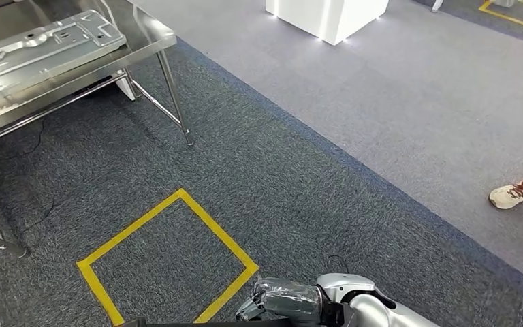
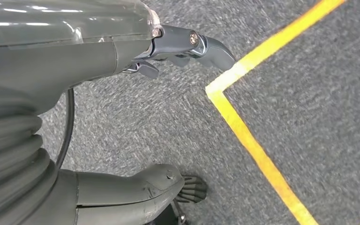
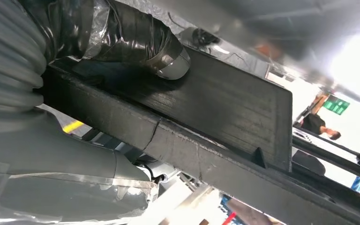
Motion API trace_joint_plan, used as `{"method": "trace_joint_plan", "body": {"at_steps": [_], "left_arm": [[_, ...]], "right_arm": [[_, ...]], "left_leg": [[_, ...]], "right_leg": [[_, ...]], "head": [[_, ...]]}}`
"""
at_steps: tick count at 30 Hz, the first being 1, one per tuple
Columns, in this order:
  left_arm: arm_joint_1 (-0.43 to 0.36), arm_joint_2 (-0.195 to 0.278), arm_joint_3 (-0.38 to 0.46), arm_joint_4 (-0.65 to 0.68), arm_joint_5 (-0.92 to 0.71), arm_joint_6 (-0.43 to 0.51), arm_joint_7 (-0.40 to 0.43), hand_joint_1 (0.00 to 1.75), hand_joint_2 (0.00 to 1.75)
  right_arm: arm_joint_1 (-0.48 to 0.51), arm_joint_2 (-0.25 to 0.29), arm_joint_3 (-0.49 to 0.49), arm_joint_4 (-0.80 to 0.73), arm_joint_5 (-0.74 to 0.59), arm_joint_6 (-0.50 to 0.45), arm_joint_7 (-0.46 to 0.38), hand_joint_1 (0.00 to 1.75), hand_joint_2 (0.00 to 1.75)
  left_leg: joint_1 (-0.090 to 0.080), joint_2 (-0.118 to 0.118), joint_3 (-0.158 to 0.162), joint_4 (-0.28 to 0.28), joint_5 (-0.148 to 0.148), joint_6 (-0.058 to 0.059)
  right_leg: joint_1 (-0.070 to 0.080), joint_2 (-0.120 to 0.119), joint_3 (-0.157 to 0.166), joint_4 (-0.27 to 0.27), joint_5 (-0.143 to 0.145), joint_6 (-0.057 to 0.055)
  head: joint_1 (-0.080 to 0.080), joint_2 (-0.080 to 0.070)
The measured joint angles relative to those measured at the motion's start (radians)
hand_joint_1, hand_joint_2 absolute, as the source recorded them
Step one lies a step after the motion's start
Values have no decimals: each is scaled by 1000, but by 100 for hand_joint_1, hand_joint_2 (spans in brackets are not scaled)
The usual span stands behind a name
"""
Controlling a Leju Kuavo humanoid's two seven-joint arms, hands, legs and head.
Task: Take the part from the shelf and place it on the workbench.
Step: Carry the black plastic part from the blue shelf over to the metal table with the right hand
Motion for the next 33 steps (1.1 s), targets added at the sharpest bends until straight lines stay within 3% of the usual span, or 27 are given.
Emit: {"method": "trace_joint_plan", "body": {"at_steps": [2, 3, 4, 5, 6, 7, 9, 11, 13, 15, 17, 19, 20, 21, 22, 24, 26, 28, 29, 31, 33], "left_arm": [[-9, -4, 0, 0, -7, 18, -14, 0, 175], [-13, -6, 0, 0, -8, 16, -21, 0, 175], [-15, -7, 0, 0, -7, 4, -24, 0, 175], [-16, -9, 0, 0, -4, -13, -25, 0, 175], [-16, -10, 0, 0, 0, -31, -25, 0, 175], [-16, -11, 0, 0, 5, -47, -24, 0, 175], [-18, -14, 0, 0, 13, -68, -21, 0, 175], [-20, -16, 0, 0, 16, -75, -19, 0, 175], [-16, -16, 1, 0, 18, -78, -17, 0, 175], [-15, -17, 2, 0, 19, -78, -17, 0, 175], [-22, -18, 3, 0, 19, -79, -18, 0, 175], [-26, -19, 3, 0, 19, -81, -17, 0, 175], [-26, -20, 3, 0, 19, -82, -17, 0, 175], [-25, -21, 3, 0, 19, -83, -16, 0, 175], [-25, -21, 3, 0, 19, -83, -15, 0, 175], [-27, -22, 3, 0, 19, -83, -14, 0, 175], [-28, -23, 3, 0, 19, -83, -13, 0, 175], [-27, -24, 3, 0, 19, -83, -12, 0, 175], [-26, -25, 3, 0, 20, -83, -12, 0, 175], [-27, -26, 4, 0, 20, -83, -12, 0, 175], [-32, -27, 4, 0, 20, -83, -12, 0, 175]], "right_arm": [[1, 0, 2, 2, 1, -8, 0, 164, 175], [3, 0, 3, 3, 1, -11, 0, 164, 175], [3, 0, 4, 3, 1, -14, 0, 164, 175], [3, 0, 5, 4, 1, -15, 0, 164, 175], [3, 0, 6, 4, 1, -16, 1, 164, 175], [3, 0, 6, 4, 1, -17, 1, 164, 175], [2, 0, 6, 3, 1, -17, 1, 164, 175], [2, 0, 7, 3, 1, -18, 1, 164, 175], [1, 1, 7, 2, 1, -19, 1, 164, 175], [0, 2, 7, 1, 1, -21, 1, 164, 175], [0, 3, 7, 1, 1, -22, 1, 164, 175], [1, 3, 7, 1, 1, -23, 1, 164, 175], [1, 3, 7, 1, 1, -23, 1, 164, 175], [1, 3, 8, 1, 1, -23, 1, 164, 175], [1, 3, 8, 1, 1, -23, 2, 164, 175], [1, 3, 8, 1, 1, -23, 2, 164, 175], [0, 3, 8, 1, 1, -24, 2, 164, 175], [-2, 3, 8, 0, 2, -24, 2, 164, 175], [-2, 3, 8, 0, 2, -24, 2, 164, 175], [-4, 3, 8, -1, 2, -25, 2, 164, 175], [-2, 3, 8, -1, 2, -25, 2, 164, 175]], "left_leg": [[3, -21, 3, -3, 2, 9], [2, -34, 3, -3, 1, 11], [2, -47, 4, -2, 1, 11], [1, -61, 5, -1, 0, 11], [2, -75, 7, 0, -1, 10], [2, -89, 9, 3, -3, 7], [2, -114, 5, 14, -9, 0], [3, -137, -5, 21, -12, -11], [7, -152, -12, 20, -11, -24], [7, -114, -27, 52, -32, -35], [7, -50, -77, 156, -88, -45], [12, -25, -139, 272, -132, -54], [14, -20, -151, 291, -130, -57], [16, -15, -142, 271, -108, -59], [18, -7, -112, 214, -74, -60], [14, 32, -43, 79, -21, -52], [7, 51, -16, 25, -12, -37], [6, 30, -16, 23, -11, -22], [7, 20, -14, 18, -10, -16], [12, -1, -8, 11, -6, -2], [10, -23, -7, 10, -6, 5]], "right_leg": [[-4, 58, -59, 118, -56, 5], [-4, 69, -98, 186, -81, 7], [-4, 72, -128, 233, -89, 9], [-5, 74, -143, 246, -77, 10], [-5, 76, -138, 220, -46, 9], [-6, 86, -115, 160, -3, 7], [-9, 136, -66, 34, 57, 2], [-9, 163, -50, -16, 66, -4], [-9, 139, -46, -22, 67, -13], [-12, 111, -35, -34, 69, -26], [-11, 81, -28, -39, 67, -36], [-9, 52, -26, -38, 62, -38], [-9, 38, -25, -37, 59, -37], [-10, 24, -23, -36, 56, -35], [-10, 11, -19, -34, 51, -32], [-8, -11, -10, -32, 41, -22], [-3, -29, -3, -33, 36, -11], [-3, -42, 4, -37, 33, 2], [-4, -32, 7, -33, 27, 8], [-10, 17, -15, 25, -13, 15], [-12, 62, -82, 156, -75, 16]], "head": [[0, 0], [0, 0], [0, 0], [0, 0], [0, 0], [0, 0], [0, 0], [0, 0], [0, 0], [0, 0], [0, 0], [0, 0], [0, 0], [0, 0], [0, 0], [0, 0], [0, 0], [0, 0], [0, 0], [0, 0], [0, 0]]}}
